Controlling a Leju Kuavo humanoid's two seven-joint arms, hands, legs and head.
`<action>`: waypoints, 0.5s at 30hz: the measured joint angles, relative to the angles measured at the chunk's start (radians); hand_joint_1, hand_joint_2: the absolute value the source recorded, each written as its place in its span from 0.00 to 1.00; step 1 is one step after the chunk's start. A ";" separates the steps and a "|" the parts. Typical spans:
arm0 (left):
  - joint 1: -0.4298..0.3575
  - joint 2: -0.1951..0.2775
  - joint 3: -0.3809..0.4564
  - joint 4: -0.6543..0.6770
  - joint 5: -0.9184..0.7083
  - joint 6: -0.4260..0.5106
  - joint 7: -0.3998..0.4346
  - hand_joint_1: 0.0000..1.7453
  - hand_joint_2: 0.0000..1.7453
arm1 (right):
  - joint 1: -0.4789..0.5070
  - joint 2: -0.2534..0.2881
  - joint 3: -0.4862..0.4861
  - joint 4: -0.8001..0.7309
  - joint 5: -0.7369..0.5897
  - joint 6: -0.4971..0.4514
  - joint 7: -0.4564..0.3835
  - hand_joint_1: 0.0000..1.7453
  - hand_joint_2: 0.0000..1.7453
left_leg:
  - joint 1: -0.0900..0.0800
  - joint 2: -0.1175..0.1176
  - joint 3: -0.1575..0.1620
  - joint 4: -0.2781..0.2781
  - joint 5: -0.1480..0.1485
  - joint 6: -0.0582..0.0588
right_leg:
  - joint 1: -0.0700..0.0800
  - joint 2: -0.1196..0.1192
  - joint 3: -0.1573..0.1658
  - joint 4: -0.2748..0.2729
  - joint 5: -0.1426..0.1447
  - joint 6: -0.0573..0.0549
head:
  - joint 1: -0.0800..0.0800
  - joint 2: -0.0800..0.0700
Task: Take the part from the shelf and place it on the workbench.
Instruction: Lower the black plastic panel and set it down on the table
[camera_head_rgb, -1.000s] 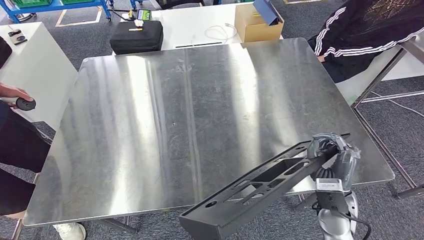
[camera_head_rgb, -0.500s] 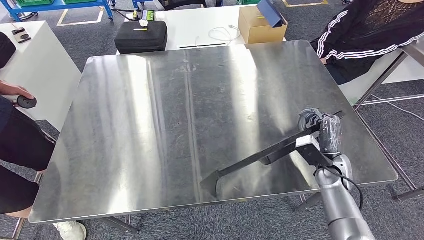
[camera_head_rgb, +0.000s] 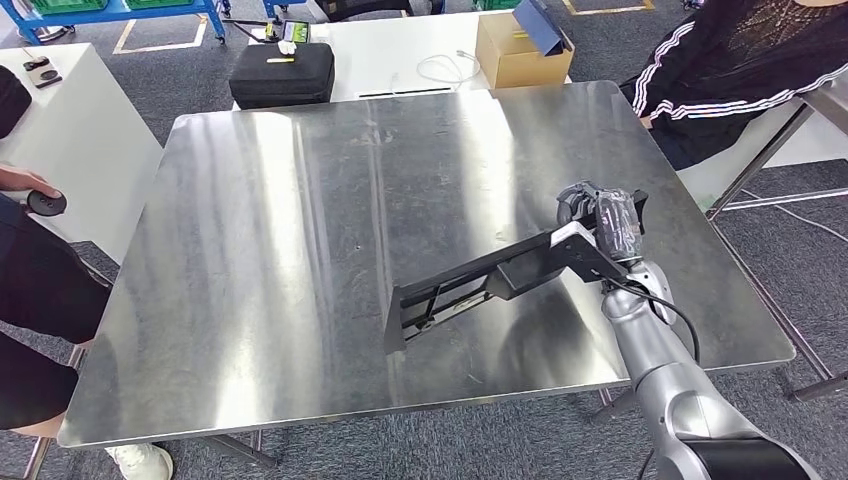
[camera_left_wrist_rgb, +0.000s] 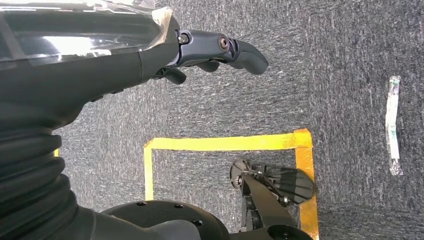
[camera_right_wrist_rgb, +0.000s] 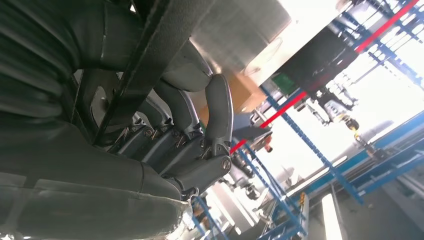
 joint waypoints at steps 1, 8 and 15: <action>0.000 0.000 -0.001 0.000 0.000 0.000 0.000 0.00 1.00 | -0.005 0.004 0.005 0.008 0.000 0.000 0.000 1.00 1.00 | 0.000 0.000 0.000 0.000 0.000 0.000 | 0.000 0.000 0.000 0.000 0.000 0.000 | 0.000 0.000; 0.000 0.001 -0.006 0.000 0.000 0.002 0.004 0.00 1.00 | -0.046 0.037 0.033 0.057 0.017 0.025 0.005 1.00 1.00 | 0.000 0.002 0.000 0.000 0.000 0.000 | 0.000 0.001 0.000 0.000 0.000 0.000 | 0.000 0.000; 0.000 0.002 -0.007 0.000 -0.003 0.003 0.018 0.00 1.00 | -0.087 0.104 0.097 0.108 0.081 0.028 0.031 1.00 1.00 | 0.000 0.002 0.000 0.000 0.000 0.000 | 0.000 0.001 0.000 0.000 0.000 0.000 | 0.000 0.000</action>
